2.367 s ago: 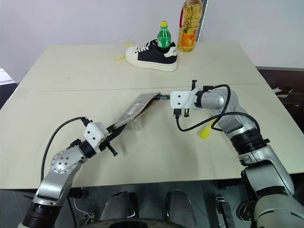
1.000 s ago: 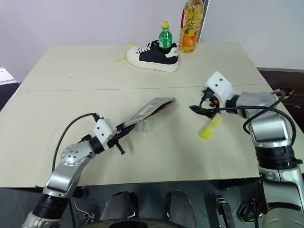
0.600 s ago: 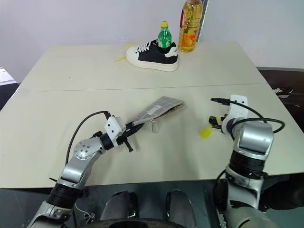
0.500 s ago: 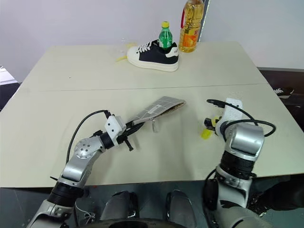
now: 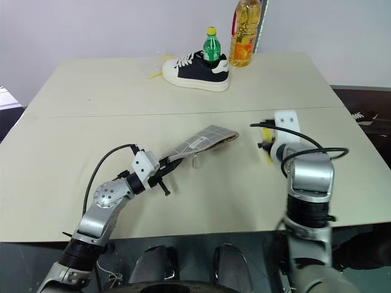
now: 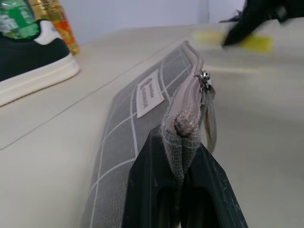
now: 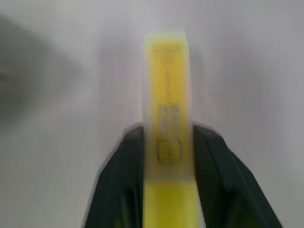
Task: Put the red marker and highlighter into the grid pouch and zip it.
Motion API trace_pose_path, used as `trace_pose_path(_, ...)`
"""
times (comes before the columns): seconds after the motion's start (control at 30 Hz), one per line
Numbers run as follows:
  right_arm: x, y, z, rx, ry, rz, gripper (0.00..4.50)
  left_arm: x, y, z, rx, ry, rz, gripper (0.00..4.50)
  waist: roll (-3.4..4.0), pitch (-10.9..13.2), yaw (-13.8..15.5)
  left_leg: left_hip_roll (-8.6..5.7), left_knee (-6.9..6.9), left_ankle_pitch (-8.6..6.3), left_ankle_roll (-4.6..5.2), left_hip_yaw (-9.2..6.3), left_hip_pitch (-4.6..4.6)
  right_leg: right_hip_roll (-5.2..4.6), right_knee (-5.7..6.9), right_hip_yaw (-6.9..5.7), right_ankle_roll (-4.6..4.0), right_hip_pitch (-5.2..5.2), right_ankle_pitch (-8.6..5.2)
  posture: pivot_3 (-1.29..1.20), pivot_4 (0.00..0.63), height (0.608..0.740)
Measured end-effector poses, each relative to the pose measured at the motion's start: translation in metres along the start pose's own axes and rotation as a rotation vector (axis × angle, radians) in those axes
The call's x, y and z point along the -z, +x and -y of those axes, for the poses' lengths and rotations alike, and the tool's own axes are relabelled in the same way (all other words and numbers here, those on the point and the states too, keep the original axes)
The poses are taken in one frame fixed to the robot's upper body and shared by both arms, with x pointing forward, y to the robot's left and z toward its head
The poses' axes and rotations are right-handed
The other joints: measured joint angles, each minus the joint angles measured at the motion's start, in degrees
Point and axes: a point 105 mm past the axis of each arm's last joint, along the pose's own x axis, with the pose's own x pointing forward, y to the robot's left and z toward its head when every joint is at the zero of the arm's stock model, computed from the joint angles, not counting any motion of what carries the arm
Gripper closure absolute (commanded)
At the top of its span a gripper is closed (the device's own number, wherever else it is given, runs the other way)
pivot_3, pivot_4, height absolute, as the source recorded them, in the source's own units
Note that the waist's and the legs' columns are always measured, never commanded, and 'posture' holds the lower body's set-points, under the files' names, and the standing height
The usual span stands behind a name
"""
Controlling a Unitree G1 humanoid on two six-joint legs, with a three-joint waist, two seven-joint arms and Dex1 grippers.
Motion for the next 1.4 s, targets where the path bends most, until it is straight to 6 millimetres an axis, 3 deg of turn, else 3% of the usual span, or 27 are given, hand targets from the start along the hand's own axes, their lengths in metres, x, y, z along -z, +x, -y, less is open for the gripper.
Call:
trace_pose_path(0.07,-0.017,-0.006,-0.002,-0.036,-0.31,0.11,3.67,-0.002,-0.002,-0.004,-0.013,0.0,0.005,4.5,-0.16,0.0,0.0,-0.01,-0.04,-0.01,0.0,0.0,0.03,0.01,-0.02,0.0,0.06,0.03,-0.04,0.0,0.15,0.705)
trace_pose_path(0.13,-0.019,-0.006,-0.014,-0.112,-0.494,0.164,3.67,-0.003,-0.004,-0.007,-0.026,0.0,0.005,4.5,-0.26,0.0,-0.1,-0.01,-0.07,0.0,0.0,0.01,0.04,0.03,-0.02,0.0,0.07,0.02,-0.04,0.0,0.15,0.705)
trace_pose_path(0.33,-0.016,-0.007,-0.042,-0.305,-0.777,0.265,3.67,-0.006,-0.005,-0.01,-0.04,0.008,0.007,4.5,-0.37,0.1,0.1,0.01,-0.01,0.0,0.0,0.02,0.04,0.02,0.01,0.0,0.07,0.02,-0.04,0.0,0.15,0.705)
trace_pose_path(0.83,-0.01,-0.003,-0.052,-0.389,-0.91,0.316,3.67,-0.009,-0.009,-0.013,-0.065,0.018,-0.002,4.5,-0.42,0.2,0.2,0.01,0.01,0.0,0.0,0.02,0.04,0.0,0.01,0.0,0.06,0.03,-0.04,0.0,0.15,0.705)
trace_pose_path(1.4,-0.009,-0.005,-0.056,-0.434,-0.91,0.321,3.67,-0.01,-0.01,-0.014,-0.066,0.027,-0.004,4.5,-0.42,0.2,0.3,0.01,0.05,0.0,0.0,0.02,0.04,0.0,0.02,0.0,0.05,0.05,-0.03,0.0,0.15,0.705)
